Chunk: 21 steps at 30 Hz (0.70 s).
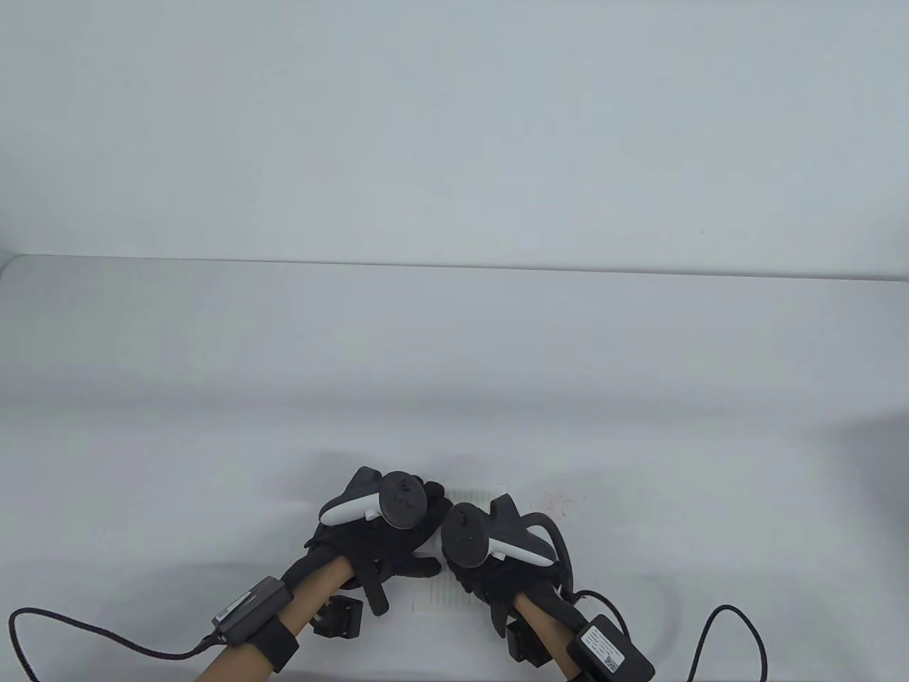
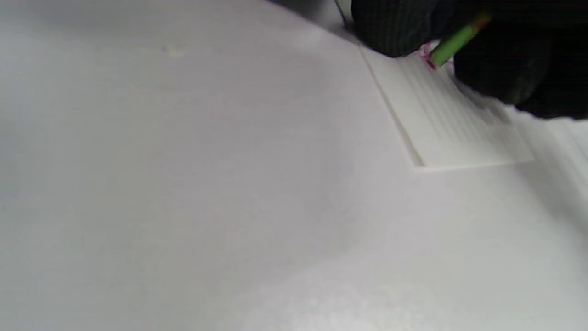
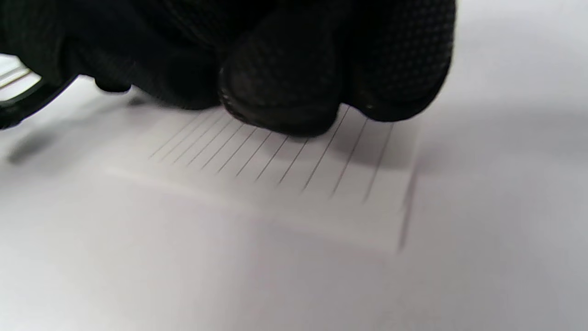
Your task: Apply wax crayon on paper
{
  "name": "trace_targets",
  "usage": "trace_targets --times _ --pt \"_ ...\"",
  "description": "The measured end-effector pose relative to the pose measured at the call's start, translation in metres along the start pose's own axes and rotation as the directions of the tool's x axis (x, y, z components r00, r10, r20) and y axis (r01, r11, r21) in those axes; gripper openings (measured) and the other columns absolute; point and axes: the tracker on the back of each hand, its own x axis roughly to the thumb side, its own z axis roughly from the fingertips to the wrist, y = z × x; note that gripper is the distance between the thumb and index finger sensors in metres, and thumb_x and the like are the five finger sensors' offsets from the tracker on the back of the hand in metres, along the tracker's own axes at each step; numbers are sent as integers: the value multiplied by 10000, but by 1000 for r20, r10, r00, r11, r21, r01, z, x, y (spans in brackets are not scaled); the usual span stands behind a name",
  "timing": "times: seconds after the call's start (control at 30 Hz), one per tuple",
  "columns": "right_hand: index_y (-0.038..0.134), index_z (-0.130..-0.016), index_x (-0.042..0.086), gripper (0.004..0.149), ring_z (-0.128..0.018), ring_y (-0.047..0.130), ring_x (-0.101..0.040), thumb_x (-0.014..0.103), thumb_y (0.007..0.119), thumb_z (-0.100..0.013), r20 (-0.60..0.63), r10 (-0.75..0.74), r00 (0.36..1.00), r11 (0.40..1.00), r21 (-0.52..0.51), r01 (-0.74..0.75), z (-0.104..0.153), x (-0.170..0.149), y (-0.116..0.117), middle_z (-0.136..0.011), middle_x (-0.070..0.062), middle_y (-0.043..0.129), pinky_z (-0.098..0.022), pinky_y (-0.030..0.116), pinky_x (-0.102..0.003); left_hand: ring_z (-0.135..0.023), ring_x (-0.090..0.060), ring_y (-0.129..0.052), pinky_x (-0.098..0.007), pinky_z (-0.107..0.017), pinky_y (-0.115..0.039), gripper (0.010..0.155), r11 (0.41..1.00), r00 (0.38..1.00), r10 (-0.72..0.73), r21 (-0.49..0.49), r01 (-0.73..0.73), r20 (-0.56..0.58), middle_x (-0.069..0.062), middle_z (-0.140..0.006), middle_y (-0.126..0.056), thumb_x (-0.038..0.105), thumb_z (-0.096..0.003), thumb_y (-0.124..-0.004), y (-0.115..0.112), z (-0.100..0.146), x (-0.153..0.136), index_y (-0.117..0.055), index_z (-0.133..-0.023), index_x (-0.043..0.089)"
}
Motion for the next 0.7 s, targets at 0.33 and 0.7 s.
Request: trace_targets --times 0.33,0.7 --pt "699 -935 132 406 -367 950 -66 288 650 -564 41 5 999 999 -49 -3 2 -2 -1 -624 -71 920 -378 839 -353 -999 -140 335 -532 -635 259 840 1000 1000 0 5 0 0 191 -1093 256 514 -582 -601 0 0 0 83 -1060 418" --pt "713 -926 131 405 -340 952 -57 297 650 -561 -82 167 983 978 -110 -175 3 -8 -5 -596 -51 932 -364 845 -344 -1000 -139 333 -532 -636 259 841 1000 1000 0 7 0 1 190 -1095 253 514 -581 -603 0 0 0 81 -1062 418"
